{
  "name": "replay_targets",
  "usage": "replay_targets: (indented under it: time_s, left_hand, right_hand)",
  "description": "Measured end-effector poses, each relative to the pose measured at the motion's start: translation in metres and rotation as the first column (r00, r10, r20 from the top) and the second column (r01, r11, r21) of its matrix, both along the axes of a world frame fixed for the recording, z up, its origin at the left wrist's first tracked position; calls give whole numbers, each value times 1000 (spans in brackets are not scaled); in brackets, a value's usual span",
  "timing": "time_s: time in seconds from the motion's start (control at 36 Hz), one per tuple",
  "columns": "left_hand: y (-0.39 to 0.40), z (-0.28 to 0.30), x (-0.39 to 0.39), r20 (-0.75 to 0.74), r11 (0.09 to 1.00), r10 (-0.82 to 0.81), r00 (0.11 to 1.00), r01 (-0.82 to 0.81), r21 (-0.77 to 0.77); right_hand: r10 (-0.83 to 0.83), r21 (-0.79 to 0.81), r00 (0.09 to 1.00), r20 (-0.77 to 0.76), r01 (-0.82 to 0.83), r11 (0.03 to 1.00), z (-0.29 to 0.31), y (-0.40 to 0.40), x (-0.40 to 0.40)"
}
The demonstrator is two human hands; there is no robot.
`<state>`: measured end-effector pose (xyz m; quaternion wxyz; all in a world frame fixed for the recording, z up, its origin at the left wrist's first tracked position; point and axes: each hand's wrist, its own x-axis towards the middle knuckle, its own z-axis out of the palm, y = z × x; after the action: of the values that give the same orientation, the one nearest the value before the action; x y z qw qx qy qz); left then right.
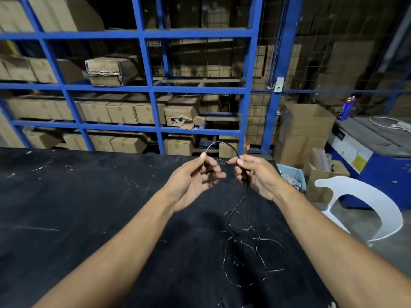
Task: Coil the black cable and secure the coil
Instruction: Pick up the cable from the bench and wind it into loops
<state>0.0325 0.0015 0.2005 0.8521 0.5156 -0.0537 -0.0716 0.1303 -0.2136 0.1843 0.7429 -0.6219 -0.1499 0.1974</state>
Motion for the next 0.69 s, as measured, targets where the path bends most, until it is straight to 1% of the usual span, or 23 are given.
replay_targets:
  time_s: [0.06,0.14,0.19,0.25,0.31,0.36,0.42,0.5,0.58,0.69]
  left_hand:
    - [-4,6,-5,40,1000,-16,999,16,-7]
    - [-11,17,-12,89,997,-53,995,58,-54]
    - [-14,29,-14,108,988,-92,990,104,-113]
    - [-14,41,-16,117,980,-105,988,123,-154]
    - [-13,54,-12,123,972,-106,987,129,-196]
    - [-8,65,-10,135,966,-92,987,121,-227]
    - [-6,73,-8,166,955,-133,977,172,-243]
    - [-2,79,-5,229,949,-187,955,236,-209]
    - [5,84,0,259,968,-151,954,195,-157]
    - [19,99,8,277,992,-51,960,80,-95]
  right_hand:
    - [-34,-26,999,34,35,999,-4,1,-1]
    - [-74,-137,983,171,98,986,-9,6,-5]
    - [-77,-179,960,270,128,975,-8,10,-7]
    - [-86,-167,935,344,151,974,-1,14,-14]
    - [-82,-167,922,378,155,974,3,19,-15]
    - [-79,-161,919,385,151,975,8,24,-20]
    - [-63,-162,930,362,129,978,5,28,-27]
    - [-31,-148,949,314,81,986,1,31,-38]
    - [-18,-158,960,279,65,985,-2,32,-47]
    - [-4,-195,947,320,70,978,1,27,-57]
